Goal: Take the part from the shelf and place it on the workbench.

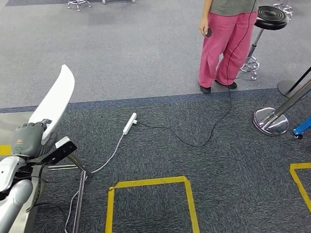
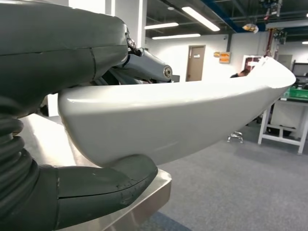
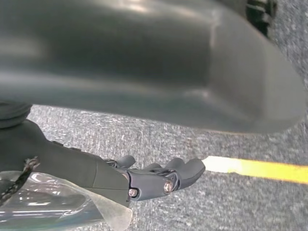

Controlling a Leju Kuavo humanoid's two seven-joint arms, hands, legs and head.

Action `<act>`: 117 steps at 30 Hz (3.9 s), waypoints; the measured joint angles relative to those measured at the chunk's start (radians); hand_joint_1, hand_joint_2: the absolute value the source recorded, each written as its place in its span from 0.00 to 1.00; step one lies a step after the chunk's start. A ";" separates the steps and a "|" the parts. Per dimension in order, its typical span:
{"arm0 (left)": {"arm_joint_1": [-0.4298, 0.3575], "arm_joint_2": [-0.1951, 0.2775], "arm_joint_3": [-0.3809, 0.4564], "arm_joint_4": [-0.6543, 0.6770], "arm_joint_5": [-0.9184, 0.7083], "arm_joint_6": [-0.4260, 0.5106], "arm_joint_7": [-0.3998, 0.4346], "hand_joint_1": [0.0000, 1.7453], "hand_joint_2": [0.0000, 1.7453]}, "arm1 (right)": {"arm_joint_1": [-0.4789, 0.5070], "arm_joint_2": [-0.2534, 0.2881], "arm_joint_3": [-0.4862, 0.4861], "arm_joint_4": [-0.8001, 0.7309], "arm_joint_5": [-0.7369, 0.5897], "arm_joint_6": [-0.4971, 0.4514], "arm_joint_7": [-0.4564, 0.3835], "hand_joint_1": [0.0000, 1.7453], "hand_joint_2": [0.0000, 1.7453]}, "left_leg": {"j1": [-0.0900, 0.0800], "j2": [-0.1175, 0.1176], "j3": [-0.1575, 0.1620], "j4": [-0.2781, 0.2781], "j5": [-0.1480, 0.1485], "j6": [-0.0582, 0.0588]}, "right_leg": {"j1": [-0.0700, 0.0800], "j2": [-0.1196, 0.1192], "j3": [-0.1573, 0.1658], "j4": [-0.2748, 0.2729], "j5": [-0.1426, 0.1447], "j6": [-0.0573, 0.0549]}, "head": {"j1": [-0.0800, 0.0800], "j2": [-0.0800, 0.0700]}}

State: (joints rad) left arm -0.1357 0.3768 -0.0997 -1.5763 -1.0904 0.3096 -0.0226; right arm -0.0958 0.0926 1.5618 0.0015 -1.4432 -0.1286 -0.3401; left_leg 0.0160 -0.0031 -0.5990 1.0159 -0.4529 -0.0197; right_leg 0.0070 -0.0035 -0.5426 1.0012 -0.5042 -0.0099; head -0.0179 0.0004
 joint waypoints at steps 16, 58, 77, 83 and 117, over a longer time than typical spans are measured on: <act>0.005 -0.018 0.014 -0.003 0.122 -0.041 -0.025 1.00 1.00 | 0.001 0.000 0.000 0.000 0.006 -0.009 -0.001 0.00 0.00 | -0.008 0.000 -0.001 0.002 0.001 0.015 | -0.007 0.000 0.000 -0.009 0.008 0.027 | -0.001 0.000; 0.007 -0.042 0.033 -0.016 0.145 -0.097 0.016 1.00 1.00 | 0.004 0.000 0.000 0.000 0.000 0.000 0.000 0.00 0.00 | -0.006 0.000 -0.001 0.001 0.003 0.014 | -0.006 0.000 -0.003 -0.003 0.008 0.026 | -0.001 0.000; 0.008 -0.039 0.034 -0.023 0.145 -0.090 0.021 1.00 1.00 | 0.004 0.001 0.000 0.000 0.005 0.000 0.000 0.00 0.00 | -0.007 0.000 0.007 -0.015 0.009 0.032 | -0.009 -0.001 0.002 -0.017 0.013 0.039 | -0.001 0.000; 0.006 -0.039 0.035 -0.027 0.144 -0.086 0.016 1.00 1.00 | 0.005 0.002 0.000 0.000 0.004 0.000 0.000 0.00 0.00 | 0.001 0.001 0.026 -0.054 0.026 0.044 | -0.021 0.003 -0.139 0.245 -0.101 0.058 | 0.003 0.000; 0.022 -0.037 0.036 -0.040 0.160 -0.099 0.029 1.00 1.00 | 0.012 0.009 0.000 -0.003 -0.003 0.006 -0.002 0.00 0.00 | -0.010 -0.003 0.021 0.002 -0.020 0.047 | -0.010 0.009 -0.136 0.186 -0.019 0.042 | 0.012 0.000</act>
State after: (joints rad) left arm -0.1137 0.3402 -0.0634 -1.6160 -0.9309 0.2110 0.0066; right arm -0.0834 0.1020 1.5621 -0.0011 -1.4458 -0.1223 -0.3426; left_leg 0.0064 -0.0061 -0.5782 1.0174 -0.4725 0.0271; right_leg -0.0029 0.0055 -0.6788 1.1874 -0.5235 0.0325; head -0.0061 0.0007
